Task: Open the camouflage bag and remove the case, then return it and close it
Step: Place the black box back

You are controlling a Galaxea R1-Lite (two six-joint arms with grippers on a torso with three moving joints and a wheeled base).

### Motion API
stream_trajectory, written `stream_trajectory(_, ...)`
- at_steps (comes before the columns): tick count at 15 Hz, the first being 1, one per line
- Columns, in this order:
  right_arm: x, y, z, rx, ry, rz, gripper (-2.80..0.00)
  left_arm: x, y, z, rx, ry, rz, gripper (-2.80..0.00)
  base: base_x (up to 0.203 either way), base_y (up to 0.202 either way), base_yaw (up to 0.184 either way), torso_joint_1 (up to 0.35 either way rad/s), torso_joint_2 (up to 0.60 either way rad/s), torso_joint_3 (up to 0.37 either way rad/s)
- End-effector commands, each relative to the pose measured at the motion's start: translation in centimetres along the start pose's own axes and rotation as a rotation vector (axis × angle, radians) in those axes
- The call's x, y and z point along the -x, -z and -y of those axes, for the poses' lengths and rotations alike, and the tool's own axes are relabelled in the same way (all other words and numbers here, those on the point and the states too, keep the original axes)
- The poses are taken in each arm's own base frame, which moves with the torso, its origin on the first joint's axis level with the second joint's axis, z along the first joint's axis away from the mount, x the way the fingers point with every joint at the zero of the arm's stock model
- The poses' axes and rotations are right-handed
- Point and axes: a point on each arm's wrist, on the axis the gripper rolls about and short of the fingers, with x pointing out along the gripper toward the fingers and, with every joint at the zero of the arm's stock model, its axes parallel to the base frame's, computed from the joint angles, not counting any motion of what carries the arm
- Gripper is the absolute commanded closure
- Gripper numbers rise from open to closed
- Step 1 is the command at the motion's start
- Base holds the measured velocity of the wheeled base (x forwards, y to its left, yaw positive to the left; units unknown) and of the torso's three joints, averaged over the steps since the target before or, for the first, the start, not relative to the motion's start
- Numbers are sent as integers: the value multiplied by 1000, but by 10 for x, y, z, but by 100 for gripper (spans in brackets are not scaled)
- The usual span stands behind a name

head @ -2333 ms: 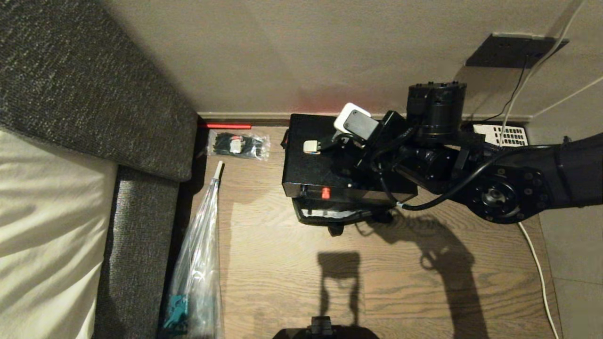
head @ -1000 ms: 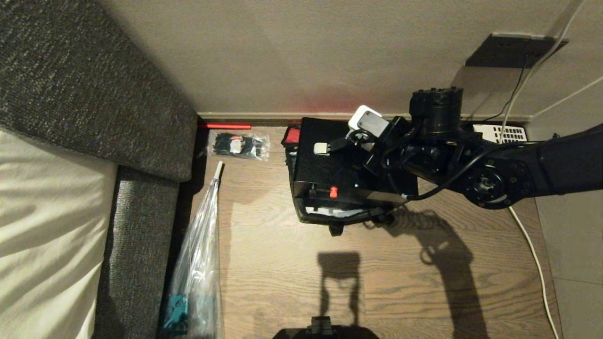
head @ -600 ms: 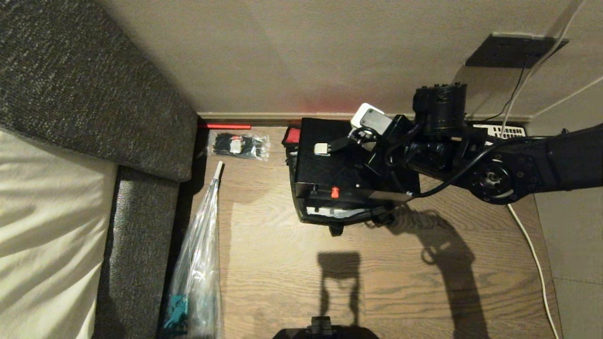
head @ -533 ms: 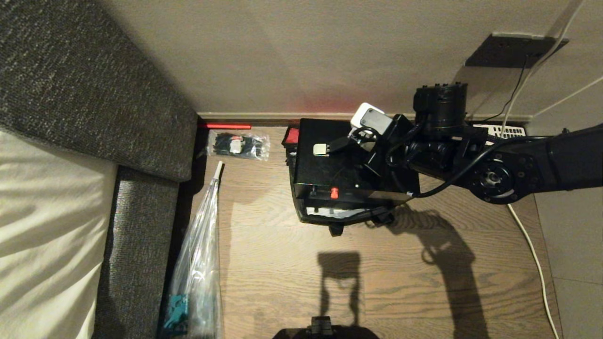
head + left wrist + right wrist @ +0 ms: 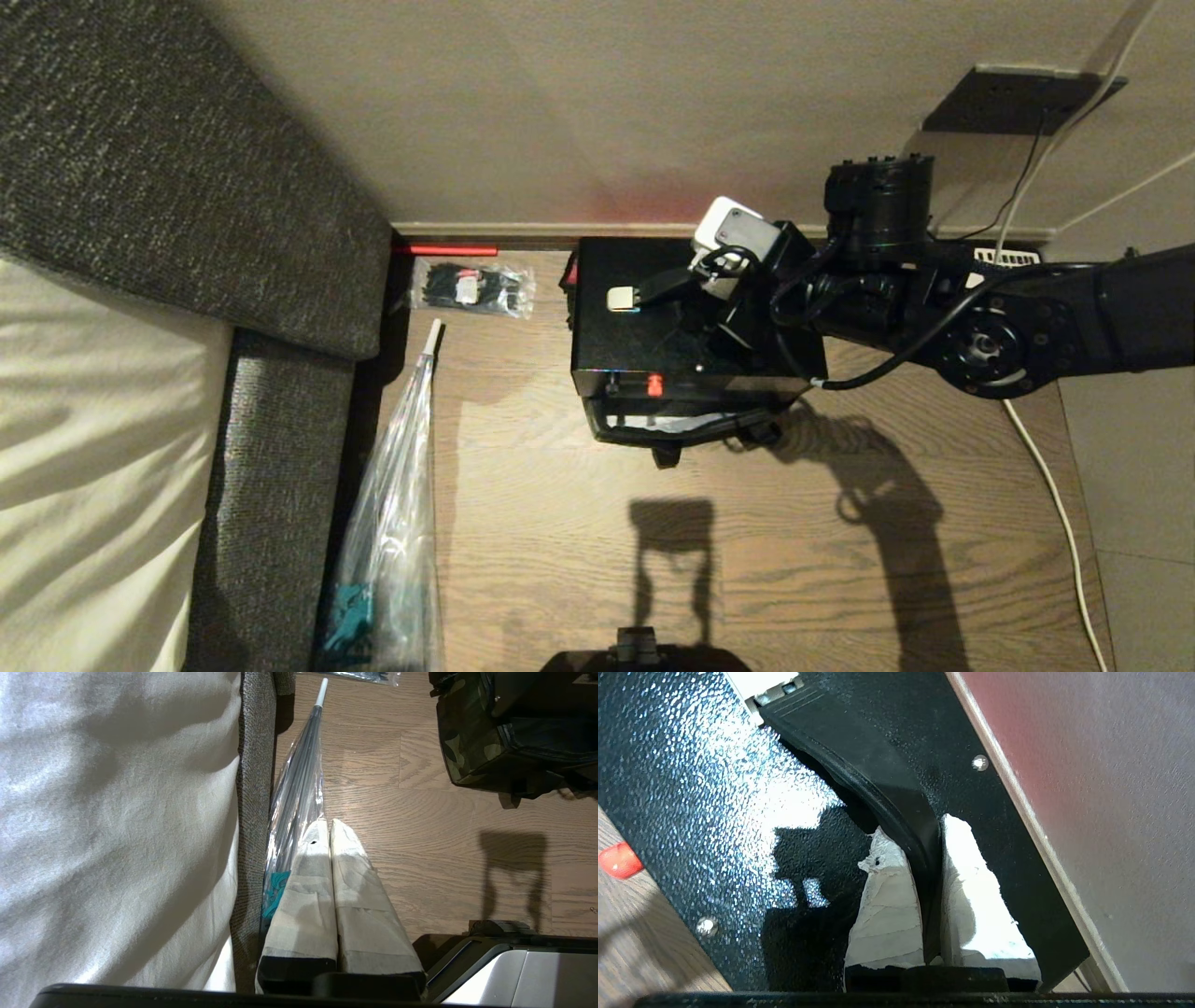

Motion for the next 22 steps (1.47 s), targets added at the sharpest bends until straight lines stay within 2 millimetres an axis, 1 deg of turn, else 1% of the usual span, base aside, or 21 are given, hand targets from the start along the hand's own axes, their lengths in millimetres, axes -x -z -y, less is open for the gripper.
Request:
stream_trajectory(1,3,1,5,4,10,5,0,0,1,0,0,-2,-1,0,0,0,0,0,0,0)
stream_trajectory(3,3,1,9,1,18,11,0,0,1,0,0,-2,-1,0,0,0,0,0,0,0)
stream_trajectory(6,7,7,18,0,7,27,0,0,1,0,0,-2,-1,0,0,0,0,0,0,0)
stream_trajectory(11,10,14,27,-5,9,12,0,0,1,0,0,-2,0,0,0,0,0,0,0,0)
stream_trajectory(14,9,21,25,-9,-24,-4,0,0,1,0,0,-2,-1,0,0,0,0,0,0,0)
stream_trajectory(18,9,22,23,-11,-42,-14,0,0,1,0,0,-1,0,0,0,0,0,0,0,0)
stream_trajectory(22,4,26,19,-12,-60,-18,0,0,1,0,0,-2,-1,0,0,0,0,0,0,0)
